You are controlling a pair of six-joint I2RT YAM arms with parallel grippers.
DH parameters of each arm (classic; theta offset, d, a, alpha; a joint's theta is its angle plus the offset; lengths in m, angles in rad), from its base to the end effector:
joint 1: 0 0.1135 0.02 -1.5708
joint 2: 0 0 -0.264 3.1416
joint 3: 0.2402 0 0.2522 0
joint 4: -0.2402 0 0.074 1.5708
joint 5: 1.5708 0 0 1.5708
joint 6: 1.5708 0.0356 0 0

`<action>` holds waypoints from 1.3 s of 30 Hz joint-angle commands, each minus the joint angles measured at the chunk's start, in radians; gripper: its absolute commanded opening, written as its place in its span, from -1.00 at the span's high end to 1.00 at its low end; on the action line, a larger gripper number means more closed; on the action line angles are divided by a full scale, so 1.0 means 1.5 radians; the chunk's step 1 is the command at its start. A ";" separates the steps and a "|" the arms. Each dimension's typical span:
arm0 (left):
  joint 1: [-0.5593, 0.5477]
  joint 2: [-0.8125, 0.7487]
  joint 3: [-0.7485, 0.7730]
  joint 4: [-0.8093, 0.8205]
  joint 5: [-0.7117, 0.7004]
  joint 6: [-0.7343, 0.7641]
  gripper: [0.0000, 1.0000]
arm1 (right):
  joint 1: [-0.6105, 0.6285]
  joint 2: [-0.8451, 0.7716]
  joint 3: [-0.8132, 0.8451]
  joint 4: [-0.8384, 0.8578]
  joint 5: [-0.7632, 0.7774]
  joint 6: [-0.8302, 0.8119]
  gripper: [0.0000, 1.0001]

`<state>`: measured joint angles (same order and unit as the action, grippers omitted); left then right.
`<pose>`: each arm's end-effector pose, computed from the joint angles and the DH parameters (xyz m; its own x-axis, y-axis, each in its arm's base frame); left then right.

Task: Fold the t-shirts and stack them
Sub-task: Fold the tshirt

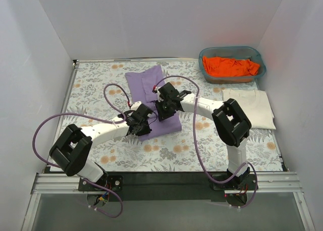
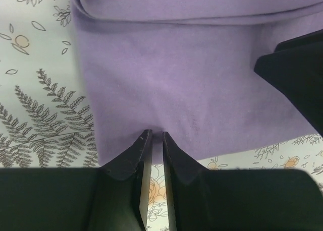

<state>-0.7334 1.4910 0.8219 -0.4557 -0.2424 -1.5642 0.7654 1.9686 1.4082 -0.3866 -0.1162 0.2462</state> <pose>0.2101 -0.1778 0.1738 -0.5773 -0.7865 -0.2194 -0.6664 0.6091 -0.4299 0.3040 0.2978 0.1887 -0.7473 -0.3822 -0.5436 -0.5721 0.7862 0.2336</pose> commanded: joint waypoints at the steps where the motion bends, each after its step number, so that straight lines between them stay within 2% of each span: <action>1: -0.001 -0.001 -0.015 0.030 0.003 -0.004 0.68 | -0.003 0.023 0.041 0.032 0.001 0.002 0.45; 8: -0.001 -0.010 -0.052 0.033 0.018 -0.017 0.68 | -0.026 0.081 0.120 0.032 0.028 -0.014 0.44; 18: 0.000 -0.033 -0.054 0.030 0.009 -0.017 0.64 | -0.093 0.151 0.275 0.032 0.003 -0.004 0.39; 24: 0.034 -0.033 -0.006 0.027 0.014 0.007 0.49 | -0.118 0.079 0.224 0.043 -0.065 -0.012 0.38; 29: 0.109 -0.029 0.029 0.059 0.049 0.041 0.47 | -0.131 0.026 0.114 0.075 -0.143 -0.020 0.38; 32: 0.149 0.002 0.058 0.082 0.069 0.066 0.47 | -0.146 0.026 0.079 0.096 -0.174 -0.018 0.39; 39: 0.207 0.117 0.124 0.119 0.097 0.098 0.55 | -0.192 0.069 0.085 0.117 -0.246 0.001 0.39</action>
<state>-0.4488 1.6157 0.9585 -0.3050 -0.1280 -1.4559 0.5072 2.0575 1.5257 -0.2649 -0.3981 0.2359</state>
